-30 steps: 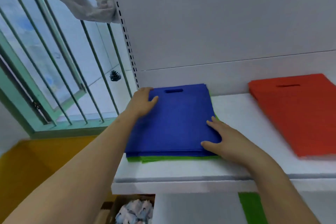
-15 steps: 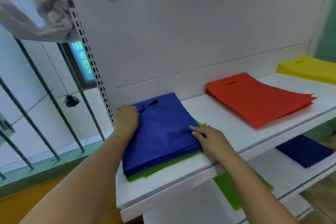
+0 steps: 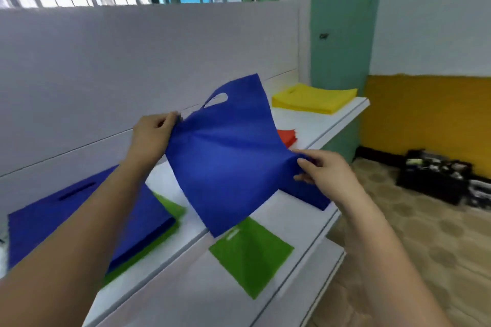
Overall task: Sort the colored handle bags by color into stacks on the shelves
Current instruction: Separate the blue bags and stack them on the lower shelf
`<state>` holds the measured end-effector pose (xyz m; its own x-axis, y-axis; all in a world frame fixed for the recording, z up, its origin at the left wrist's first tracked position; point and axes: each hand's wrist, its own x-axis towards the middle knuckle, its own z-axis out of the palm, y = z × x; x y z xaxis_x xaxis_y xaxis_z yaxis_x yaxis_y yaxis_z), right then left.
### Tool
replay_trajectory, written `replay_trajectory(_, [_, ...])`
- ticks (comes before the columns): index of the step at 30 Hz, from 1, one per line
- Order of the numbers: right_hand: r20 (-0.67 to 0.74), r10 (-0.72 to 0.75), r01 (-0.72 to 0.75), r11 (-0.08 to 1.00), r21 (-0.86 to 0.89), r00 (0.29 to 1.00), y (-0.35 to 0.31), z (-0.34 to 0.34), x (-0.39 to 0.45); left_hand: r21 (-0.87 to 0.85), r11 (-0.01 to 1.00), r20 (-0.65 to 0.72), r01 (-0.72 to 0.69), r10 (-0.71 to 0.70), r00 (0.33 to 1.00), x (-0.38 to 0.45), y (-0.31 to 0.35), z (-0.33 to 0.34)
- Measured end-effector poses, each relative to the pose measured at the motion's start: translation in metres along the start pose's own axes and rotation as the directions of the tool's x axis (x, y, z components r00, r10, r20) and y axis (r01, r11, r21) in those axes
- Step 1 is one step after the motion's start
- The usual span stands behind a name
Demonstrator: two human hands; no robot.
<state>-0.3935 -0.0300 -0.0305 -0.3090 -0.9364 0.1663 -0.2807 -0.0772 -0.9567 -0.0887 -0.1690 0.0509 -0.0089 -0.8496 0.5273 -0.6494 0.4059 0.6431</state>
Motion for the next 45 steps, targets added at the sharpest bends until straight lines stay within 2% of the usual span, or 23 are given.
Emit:
replay_trajectory(3, [-0.145, 0.103, -0.117, 0.988, -0.096, 0.984, 0.049, -0.07, 0.021, -0.081, 0.995, -0.05, -0.05, 0.046, 0.998, 0.014, 0.047, 0.084])
replay_trajectory(6, [-0.262, 0.171, -0.24, 0.936, -0.259, 0.95, 0.098, -0.138, 0.038, -0.127, 0.987, 0.032, -0.101, 0.106, 0.994, 0.026, 0.087, 0.177])
replay_trajectory(9, [-0.322, 0.292, -0.385, 0.88, -0.279, 0.901, 0.147, -0.205, 0.054, -0.163, 0.982, 0.143, -0.097, 0.121, 0.982, 0.028, 0.127, 0.276])
replay_trajectory(12, [-0.362, 0.501, -0.581, 0.799, -0.155, 0.786, 0.194, -0.259, 0.066, -0.181, 0.983, 0.283, -0.04, 0.091, 0.955, 0.016, 0.157, 0.361])
replay_trajectory(15, [-0.323, 0.675, -0.663, 0.73, 0.163, 0.664, 0.243, -0.299, 0.075, -0.194, 0.976, 0.378, -0.1, 0.168, 0.91, 0.005, 0.168, 0.431])
replay_trajectory(18, [-0.389, 0.731, -0.694, 0.671, 0.261, 0.561, 0.293, -0.327, 0.086, -0.16, 0.986, 0.49, -0.041, 0.115, 0.864, -0.008, 0.15, 0.495])
replay_trajectory(22, [-0.438, 0.738, -0.706, 0.653, 0.275, 0.513, 0.344, -0.332, 0.114, -0.083, 0.994, 0.572, 0.075, -0.014, 0.82, -0.026, 0.105, 0.569])
replay_trajectory(25, [-0.442, 0.713, -0.714, 0.67, 0.203, 0.544, 0.375, -0.317, 0.151, 0.032, 0.982, 0.575, 0.185, -0.17, 0.8, -0.023, 0.054, 0.611])
replay_trajectory(30, [-0.393, 0.674, -0.715, 0.697, 0.056, 0.626, 0.446, -0.281, 0.241, 0.1, 0.912, 0.486, 0.397, -0.393, 0.781, 0.002, -0.057, 0.687])
replay_trajectory(33, [-0.305, 0.661, -0.698, 0.716, -0.013, 0.685, 0.48, -0.255, 0.302, 0.101, 0.788, 0.397, 0.607, -0.592, 0.701, 0.024, -0.106, 0.714])
replay_trajectory(35, [-0.234, 0.617, -0.651, 0.751, -0.111, 0.752, 0.506, -0.239, 0.344, 0.048, 0.681, 0.333, 0.73, -0.7, 0.631, 0.038, -0.13, 0.731])
replay_trajectory(36, [-0.178, 0.593, -0.617, 0.773, -0.146, 0.785, 0.52, -0.229, 0.364, 0.02, 0.65, 0.306, 0.76, -0.728, 0.614, 0.044, -0.145, 0.739])
replay_trajectory(38, [-0.079, 0.557, -0.562, 0.812, -0.16, 0.827, 0.548, -0.212, 0.399, 0.046, 0.648, 0.259, 0.761, -0.743, 0.617, 0.053, -0.172, 0.753])
replay_trajectory(41, [-0.015, 0.489, -0.477, 0.842, -0.251, 0.872, 0.587, -0.186, 0.442, 0.106, 0.651, 0.184, 0.752, -0.756, 0.628, 0.064, -0.209, 0.763])
replay_trajectory(43, [0.033, 0.434, -0.404, 0.861, -0.307, 0.9, 0.608, -0.171, 0.465, 0.117, 0.624, 0.125, 0.773, -0.781, 0.612, 0.07, -0.228, 0.767])
replay_trajectory(45, [0.063, 0.429, -0.401, 0.879, -0.257, 0.901, 0.625, -0.159, 0.48, 0.098, 0.626, 0.1, 0.774, -0.78, 0.618, 0.077, -0.237, 0.774])
